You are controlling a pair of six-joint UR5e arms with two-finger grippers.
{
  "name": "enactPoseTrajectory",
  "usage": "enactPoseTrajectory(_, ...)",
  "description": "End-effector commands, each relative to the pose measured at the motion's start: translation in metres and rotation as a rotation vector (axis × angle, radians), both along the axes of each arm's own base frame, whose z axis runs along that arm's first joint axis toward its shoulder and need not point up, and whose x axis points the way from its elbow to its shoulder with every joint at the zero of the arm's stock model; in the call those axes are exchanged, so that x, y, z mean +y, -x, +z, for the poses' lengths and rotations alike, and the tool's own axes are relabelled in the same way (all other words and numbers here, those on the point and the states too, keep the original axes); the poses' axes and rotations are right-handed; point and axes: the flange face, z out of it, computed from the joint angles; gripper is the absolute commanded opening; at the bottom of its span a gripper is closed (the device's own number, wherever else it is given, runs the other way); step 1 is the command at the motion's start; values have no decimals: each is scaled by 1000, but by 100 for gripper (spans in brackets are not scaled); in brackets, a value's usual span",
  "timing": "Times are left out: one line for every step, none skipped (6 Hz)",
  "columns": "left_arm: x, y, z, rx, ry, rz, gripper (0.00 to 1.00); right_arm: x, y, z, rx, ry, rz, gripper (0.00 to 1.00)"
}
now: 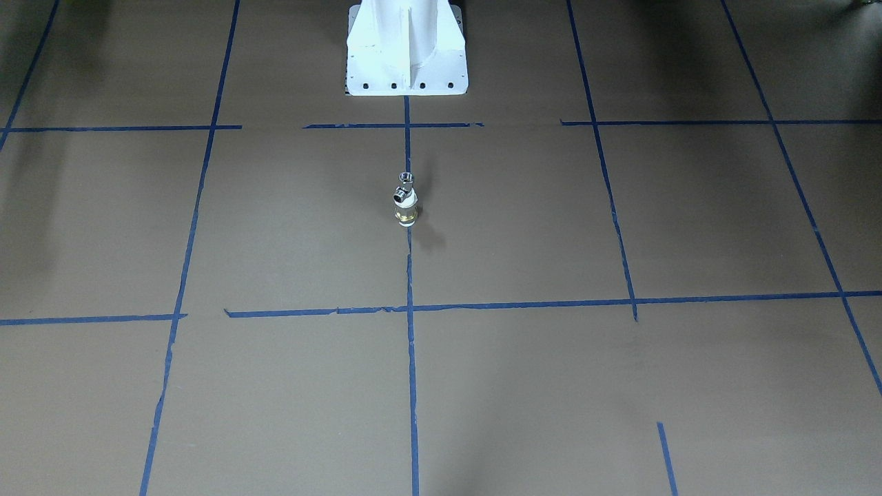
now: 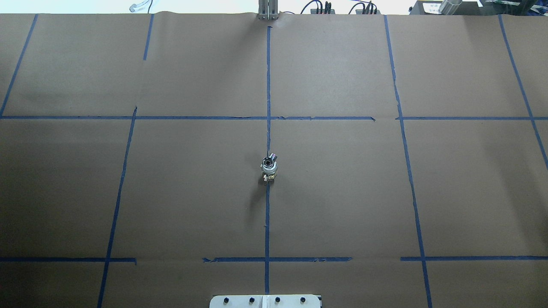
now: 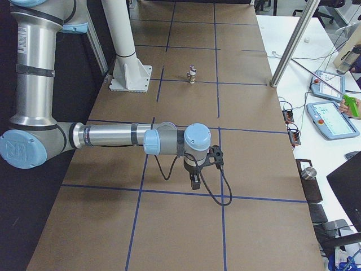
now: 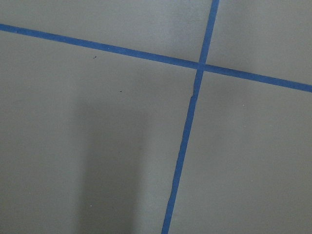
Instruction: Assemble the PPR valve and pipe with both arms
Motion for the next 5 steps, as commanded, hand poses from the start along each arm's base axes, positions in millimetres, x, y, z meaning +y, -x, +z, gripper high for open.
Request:
enactPoseTrajectory(-3, -1, 2, 0, 15, -2, 100, 0, 0, 2, 0, 4, 1, 100)
enactPoseTrajectory(-2, -1, 2, 8, 24, -6, 100, 1, 0, 3, -1, 21, 14, 100)
enactPoseTrajectory(2, -2, 6, 6, 104, -72, 100, 9, 0, -1, -7, 40, 36, 100)
enactPoseTrajectory(2, -1, 5, 6, 105, -87, 100, 17, 0, 3, -2, 50, 38, 100)
enactPoseTrajectory(1, -1, 6, 5, 107, -88, 100, 21, 0, 5, -9, 61, 40, 100)
